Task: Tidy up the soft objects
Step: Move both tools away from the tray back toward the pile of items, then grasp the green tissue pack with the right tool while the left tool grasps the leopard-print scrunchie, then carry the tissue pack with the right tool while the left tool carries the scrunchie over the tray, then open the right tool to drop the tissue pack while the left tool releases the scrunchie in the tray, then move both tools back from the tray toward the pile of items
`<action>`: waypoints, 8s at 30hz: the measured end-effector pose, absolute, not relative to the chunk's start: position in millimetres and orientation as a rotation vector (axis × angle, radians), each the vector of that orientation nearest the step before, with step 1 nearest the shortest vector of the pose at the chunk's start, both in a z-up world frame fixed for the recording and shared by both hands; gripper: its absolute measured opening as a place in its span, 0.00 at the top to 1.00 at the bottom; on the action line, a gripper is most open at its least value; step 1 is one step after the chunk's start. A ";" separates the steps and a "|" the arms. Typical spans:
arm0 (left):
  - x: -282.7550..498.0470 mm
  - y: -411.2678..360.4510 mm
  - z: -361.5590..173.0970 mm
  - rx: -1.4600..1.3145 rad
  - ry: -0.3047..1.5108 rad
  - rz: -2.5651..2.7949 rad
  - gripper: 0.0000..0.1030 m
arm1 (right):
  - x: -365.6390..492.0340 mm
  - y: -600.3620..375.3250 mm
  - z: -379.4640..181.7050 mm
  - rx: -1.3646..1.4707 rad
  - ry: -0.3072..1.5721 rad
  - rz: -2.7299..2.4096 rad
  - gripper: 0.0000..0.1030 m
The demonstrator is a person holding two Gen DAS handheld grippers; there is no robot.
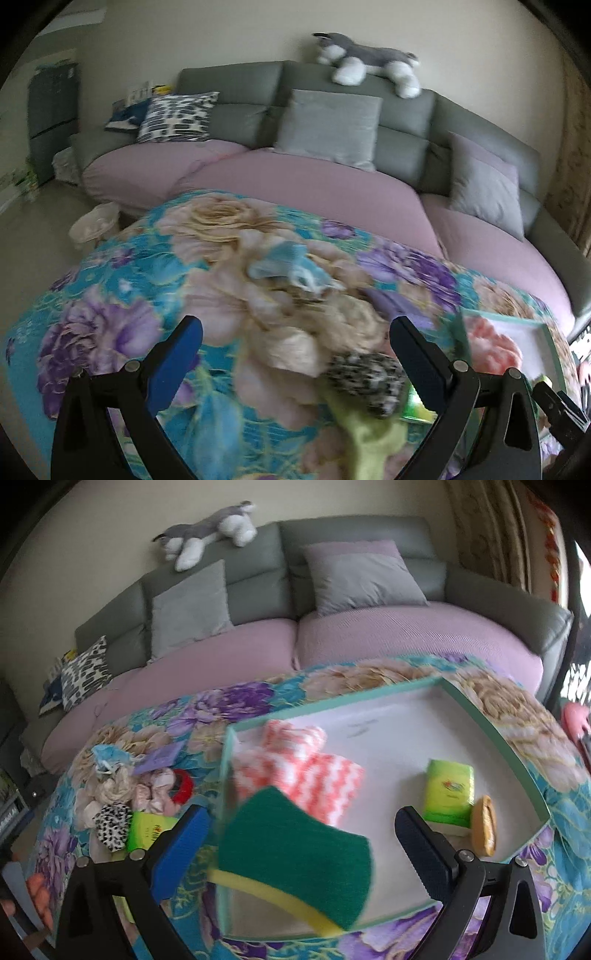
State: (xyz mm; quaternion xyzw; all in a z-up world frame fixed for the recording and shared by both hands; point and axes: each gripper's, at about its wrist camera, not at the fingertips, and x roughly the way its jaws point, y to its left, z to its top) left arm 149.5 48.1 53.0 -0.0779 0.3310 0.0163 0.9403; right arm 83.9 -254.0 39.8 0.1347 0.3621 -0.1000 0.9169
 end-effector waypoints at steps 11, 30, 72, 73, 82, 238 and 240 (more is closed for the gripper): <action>150.3 89.1 47.3 -0.188 0.706 0.096 0.02 | 109.3 -174.2 39.1 0.191 0.747 -0.035 0.01; 164.7 72.3 23.8 -0.196 0.800 -0.011 0.02 | 123.7 -158.6 14.4 0.182 0.809 -0.045 0.01; 177.8 12.5 -8.3 -0.242 0.962 -0.266 0.17 | 142.9 -136.0 -17.4 0.199 0.872 0.036 0.13; 178.6 12.6 -10.3 -0.249 0.967 -0.267 0.19 | 143.0 -135.6 -17.9 0.197 0.874 0.036 0.13; 181.5 11.6 -15.0 -0.306 0.974 -0.330 0.65 | 145.0 -135.4 -22.1 0.193 0.886 0.027 0.16; 185.9 -88.3 10.4 -0.103 0.877 -0.161 0.04 | 82.8 -347.4 34.2 0.337 0.733 -0.454 0.00; 186.5 -84.7 9.9 -0.109 0.882 -0.153 0.04 | 83.1 -346.9 33.7 0.335 0.735 -0.454 0.00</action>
